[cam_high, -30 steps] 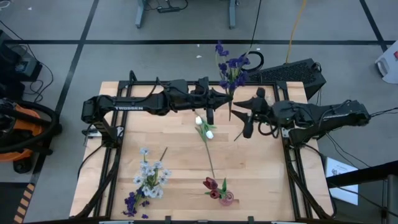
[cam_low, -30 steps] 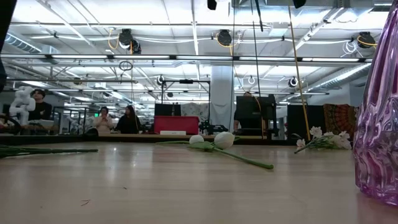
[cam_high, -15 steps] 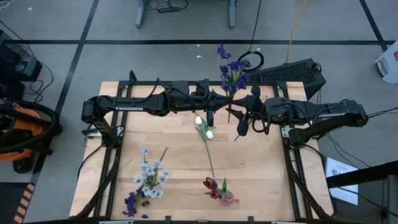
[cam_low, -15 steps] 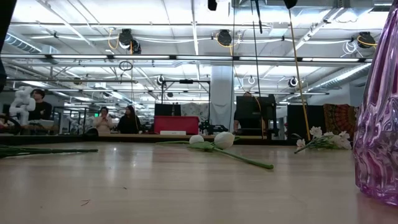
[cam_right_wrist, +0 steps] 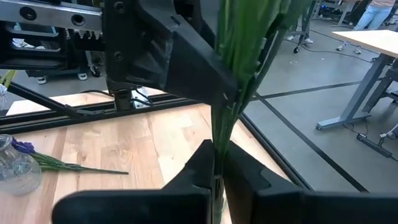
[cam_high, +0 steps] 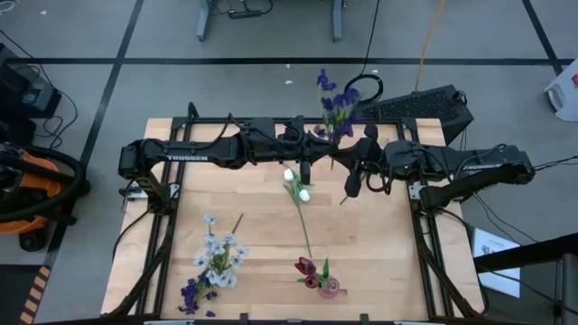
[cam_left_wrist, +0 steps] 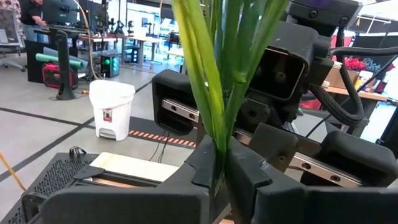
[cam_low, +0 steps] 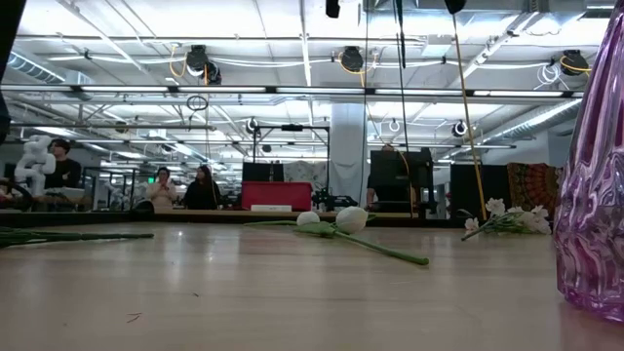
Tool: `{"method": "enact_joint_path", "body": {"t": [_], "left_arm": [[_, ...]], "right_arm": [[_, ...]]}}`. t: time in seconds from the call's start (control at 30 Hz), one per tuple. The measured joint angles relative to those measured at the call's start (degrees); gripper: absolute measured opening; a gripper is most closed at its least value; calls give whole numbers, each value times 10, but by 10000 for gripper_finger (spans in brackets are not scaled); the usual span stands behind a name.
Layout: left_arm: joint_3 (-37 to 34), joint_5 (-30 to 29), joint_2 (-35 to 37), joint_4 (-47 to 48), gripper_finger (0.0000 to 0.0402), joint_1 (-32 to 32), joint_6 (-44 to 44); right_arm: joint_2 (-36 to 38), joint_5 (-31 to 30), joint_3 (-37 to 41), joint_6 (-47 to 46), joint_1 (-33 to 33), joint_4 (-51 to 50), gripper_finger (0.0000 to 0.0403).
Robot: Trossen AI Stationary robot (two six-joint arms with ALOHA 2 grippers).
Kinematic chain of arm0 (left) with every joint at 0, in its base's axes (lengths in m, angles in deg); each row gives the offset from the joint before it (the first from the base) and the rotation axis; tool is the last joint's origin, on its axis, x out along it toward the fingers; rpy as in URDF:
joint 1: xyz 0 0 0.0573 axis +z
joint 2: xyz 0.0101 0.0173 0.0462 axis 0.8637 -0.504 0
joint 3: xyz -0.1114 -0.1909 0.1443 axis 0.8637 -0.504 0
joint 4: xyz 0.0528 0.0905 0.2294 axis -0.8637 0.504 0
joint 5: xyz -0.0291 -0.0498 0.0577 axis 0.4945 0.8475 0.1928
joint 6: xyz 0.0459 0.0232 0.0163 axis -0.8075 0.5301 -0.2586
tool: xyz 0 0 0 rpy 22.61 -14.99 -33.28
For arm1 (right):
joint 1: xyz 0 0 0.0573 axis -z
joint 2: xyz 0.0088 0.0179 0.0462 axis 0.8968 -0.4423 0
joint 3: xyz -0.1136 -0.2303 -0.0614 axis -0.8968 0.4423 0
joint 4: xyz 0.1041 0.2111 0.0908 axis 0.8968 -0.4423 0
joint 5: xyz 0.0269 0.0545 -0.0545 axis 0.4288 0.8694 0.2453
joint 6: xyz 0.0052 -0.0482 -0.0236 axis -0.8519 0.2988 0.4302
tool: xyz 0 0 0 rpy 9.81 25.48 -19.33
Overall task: Sort flowers into vase by color
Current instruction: Put the top purple flower into the pink vase
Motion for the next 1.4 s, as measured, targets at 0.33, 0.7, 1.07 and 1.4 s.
{"method": "enact_joint_path", "body": {"t": [0.33,0.7,1.07,1.4], "left_arm": [[0,2,0,-2,97,0,-10],[0,1,25,74,152,2,0],[0,-9,119,267,153,12,0],[-24,-83,162,388,153,-36,29]], "right_arm": [[-5,-9,0,-26,0,-3,5],[1,-71,0,-166,-2,-40,6],[87,-178,0,-213,-99,-81,2],[84,-306,0,-356,-316,-181,1]]}}
